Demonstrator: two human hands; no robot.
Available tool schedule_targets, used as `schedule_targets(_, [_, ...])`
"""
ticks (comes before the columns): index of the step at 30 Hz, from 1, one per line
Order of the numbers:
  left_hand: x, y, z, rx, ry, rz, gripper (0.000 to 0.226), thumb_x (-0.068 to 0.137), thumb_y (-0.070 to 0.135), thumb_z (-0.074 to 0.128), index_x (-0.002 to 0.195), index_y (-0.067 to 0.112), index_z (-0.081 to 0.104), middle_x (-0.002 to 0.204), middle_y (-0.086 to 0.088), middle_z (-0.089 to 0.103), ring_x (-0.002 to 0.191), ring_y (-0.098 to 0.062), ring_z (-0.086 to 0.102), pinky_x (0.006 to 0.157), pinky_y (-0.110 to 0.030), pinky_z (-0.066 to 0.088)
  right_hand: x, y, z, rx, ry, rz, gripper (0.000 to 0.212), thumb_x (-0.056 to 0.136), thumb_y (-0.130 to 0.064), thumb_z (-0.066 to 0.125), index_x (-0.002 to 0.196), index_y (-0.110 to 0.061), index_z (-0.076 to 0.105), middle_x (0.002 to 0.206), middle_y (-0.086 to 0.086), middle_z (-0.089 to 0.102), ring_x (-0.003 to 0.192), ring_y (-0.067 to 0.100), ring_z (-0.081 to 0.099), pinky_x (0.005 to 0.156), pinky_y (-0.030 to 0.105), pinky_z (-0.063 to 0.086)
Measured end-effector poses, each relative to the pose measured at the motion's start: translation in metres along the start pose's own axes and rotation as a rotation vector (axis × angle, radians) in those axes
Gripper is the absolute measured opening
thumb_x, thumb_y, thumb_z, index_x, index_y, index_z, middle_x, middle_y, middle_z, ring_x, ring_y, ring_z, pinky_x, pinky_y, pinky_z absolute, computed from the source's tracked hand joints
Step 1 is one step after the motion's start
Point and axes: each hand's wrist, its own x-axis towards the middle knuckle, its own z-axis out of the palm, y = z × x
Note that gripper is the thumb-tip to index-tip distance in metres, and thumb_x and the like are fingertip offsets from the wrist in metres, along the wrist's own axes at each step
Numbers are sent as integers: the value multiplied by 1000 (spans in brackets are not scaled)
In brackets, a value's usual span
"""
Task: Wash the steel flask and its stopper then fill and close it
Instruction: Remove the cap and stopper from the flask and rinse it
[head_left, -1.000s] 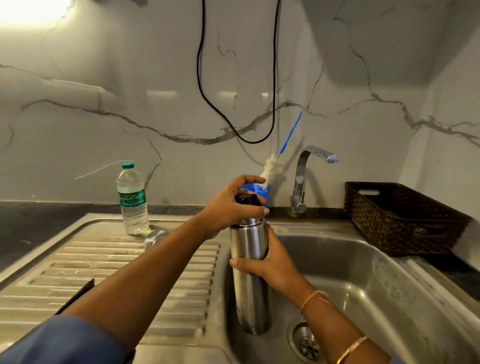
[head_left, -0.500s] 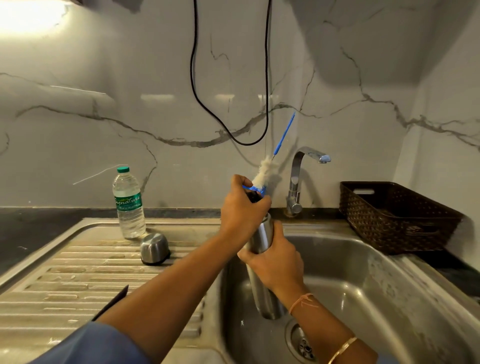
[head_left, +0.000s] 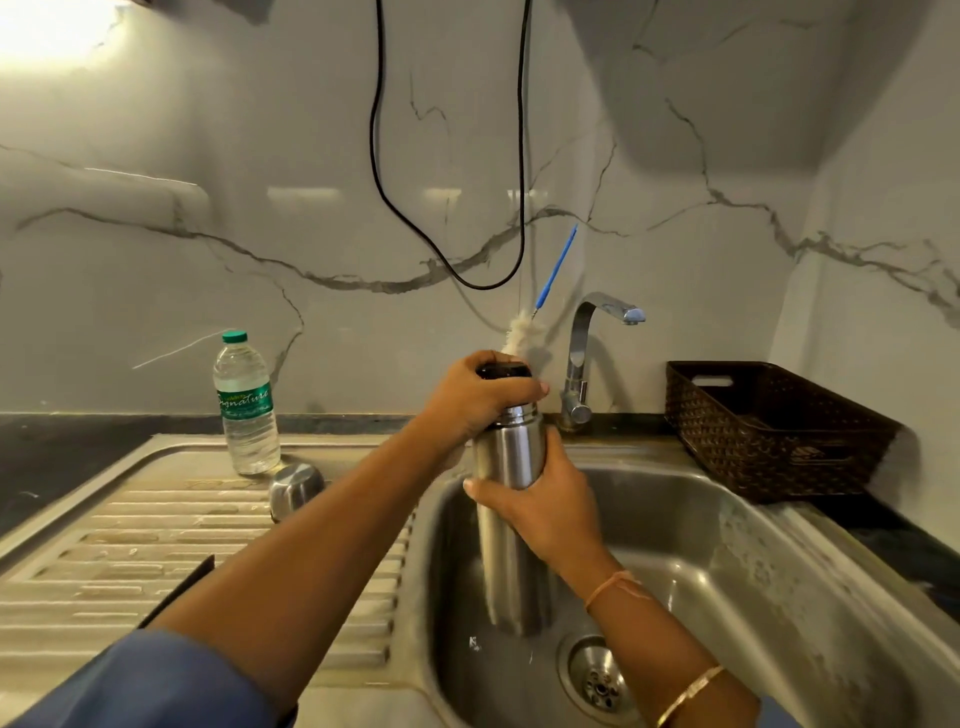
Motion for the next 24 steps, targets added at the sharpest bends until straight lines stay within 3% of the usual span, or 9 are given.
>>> schedule_targets(3, [-5, -9, 17, 17, 149, 65, 41, 74, 21, 79, 106, 18, 54, 94, 1, 63, 81, -11, 62, 72, -24, 52, -3, 2, -2, -173, 131, 0, 78, 61, -49, 80, 126, -35, 40, 101, -10, 63, 87, 15, 63, 82, 34, 54])
schedule_targets(8, [-7, -4, 0, -122, -283, -14, 50, 81, 1, 65, 125, 23, 52, 122, -4, 57, 101, -17, 60, 79, -25, 52, 2, 16, -23, 331, -239, 46, 73, 52, -29, 88, 113, -33, 49, 107, -1, 63, 98, 20, 63, 84, 33, 55])
schedule_targets(11, [-4, -1, -15, -167, -416, -28, 53, 78, 2, 67, 125, 23, 54, 122, -3, 62, 111, -21, 60, 86, -30, 51, -2, 13, -23, 366, -331, 31, 75, 47, -35, 84, 114, -28, 51, 103, -1, 64, 93, 16, 65, 78, 27, 55])
schedule_targets(14, [-7, -1, -3, 57, -171, 48, 38, 85, 12, 66, 121, 18, 54, 107, 0, 62, 99, -17, 60, 80, -25, 52, -6, 5, -11, 111, -78, 11, 60, 59, -40, 84, 107, -36, 48, 98, -12, 64, 87, 11, 64, 75, 25, 53])
schedule_targets(17, [-13, -10, 19, 239, 120, 171, 39, 88, 20, 65, 121, 18, 45, 102, 4, 57, 93, -12, 59, 75, -16, 49, -7, 9, -2, -213, 108, 29, 74, 56, -60, 75, 118, -36, 43, 99, -10, 65, 87, 17, 65, 80, 37, 54])
schedule_targets(19, [-12, -15, 17, 245, -5, 154, 48, 92, 16, 58, 134, 18, 36, 119, -3, 54, 107, -17, 57, 83, -20, 47, -6, 17, -6, -111, 64, 36, 80, 48, -65, 73, 117, -36, 46, 100, -10, 66, 89, 15, 65, 81, 38, 55])
schedule_targets(21, [-12, -7, 2, 111, -286, 35, 50, 94, 3, 50, 139, 18, 34, 131, -9, 49, 117, -22, 52, 94, -27, 46, -3, 24, -13, 112, -43, 23, 76, 44, -59, 77, 112, -38, 49, 102, -10, 65, 90, 13, 65, 80, 33, 57])
schedule_targets(24, [-12, -1, -17, -72, -450, -36, 49, 91, -10, 44, 133, 16, 44, 125, -7, 55, 113, -19, 55, 96, -30, 47, -2, 26, -17, 271, -173, 9, 68, 52, -37, 87, 109, -38, 49, 103, -6, 65, 91, 12, 65, 75, 24, 56])
